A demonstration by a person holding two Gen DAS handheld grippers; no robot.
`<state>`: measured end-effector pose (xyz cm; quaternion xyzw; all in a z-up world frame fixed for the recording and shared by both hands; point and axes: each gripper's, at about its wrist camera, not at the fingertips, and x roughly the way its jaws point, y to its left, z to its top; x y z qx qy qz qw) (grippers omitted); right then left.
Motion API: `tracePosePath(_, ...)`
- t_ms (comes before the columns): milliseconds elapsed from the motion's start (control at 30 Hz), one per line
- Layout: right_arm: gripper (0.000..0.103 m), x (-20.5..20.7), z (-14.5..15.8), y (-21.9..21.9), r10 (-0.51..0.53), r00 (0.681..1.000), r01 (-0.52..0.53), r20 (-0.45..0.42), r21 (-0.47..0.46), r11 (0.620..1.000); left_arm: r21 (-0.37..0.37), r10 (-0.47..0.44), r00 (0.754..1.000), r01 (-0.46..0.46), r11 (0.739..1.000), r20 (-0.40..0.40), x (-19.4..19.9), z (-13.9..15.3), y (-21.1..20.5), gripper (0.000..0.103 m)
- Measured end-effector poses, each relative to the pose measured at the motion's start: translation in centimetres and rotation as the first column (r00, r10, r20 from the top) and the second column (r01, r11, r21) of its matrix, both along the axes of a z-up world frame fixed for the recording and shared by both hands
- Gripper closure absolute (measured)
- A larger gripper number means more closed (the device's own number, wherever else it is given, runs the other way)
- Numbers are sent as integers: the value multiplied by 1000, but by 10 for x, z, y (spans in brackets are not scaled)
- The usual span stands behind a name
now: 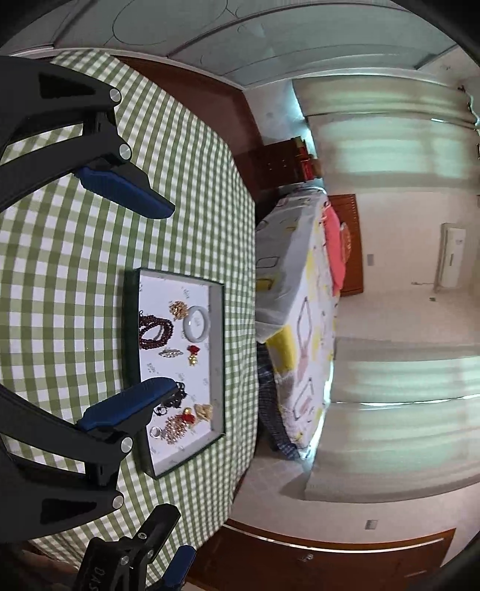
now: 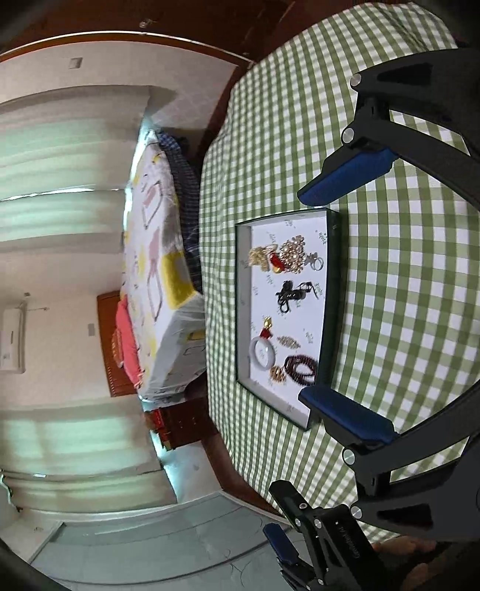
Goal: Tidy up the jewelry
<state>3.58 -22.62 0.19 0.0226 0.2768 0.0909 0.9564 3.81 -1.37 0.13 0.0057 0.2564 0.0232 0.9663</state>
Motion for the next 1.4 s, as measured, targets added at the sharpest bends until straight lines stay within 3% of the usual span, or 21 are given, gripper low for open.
tracePosePath(300,5,-46,40,-2,14,996,-15,89,4,1000,-14,45,994,-44,999,102,-48,40,12,18)
tracePosePath(500,5,-71,58,-2,22,992,-22,124,0,1000,-34,55,990,-51,998,127,-65,56,15,18)
tracePosePath(767,5,-92,70,-1,18,985,-17,171,-8,1000,-47,51,988,-45,998,147,-78,62,17,18)
tracePosePath(1400,5,-98,72,-2,14,984,-14,179,-4,1000,-46,51,986,-44,998,158,-82,62,19,18)
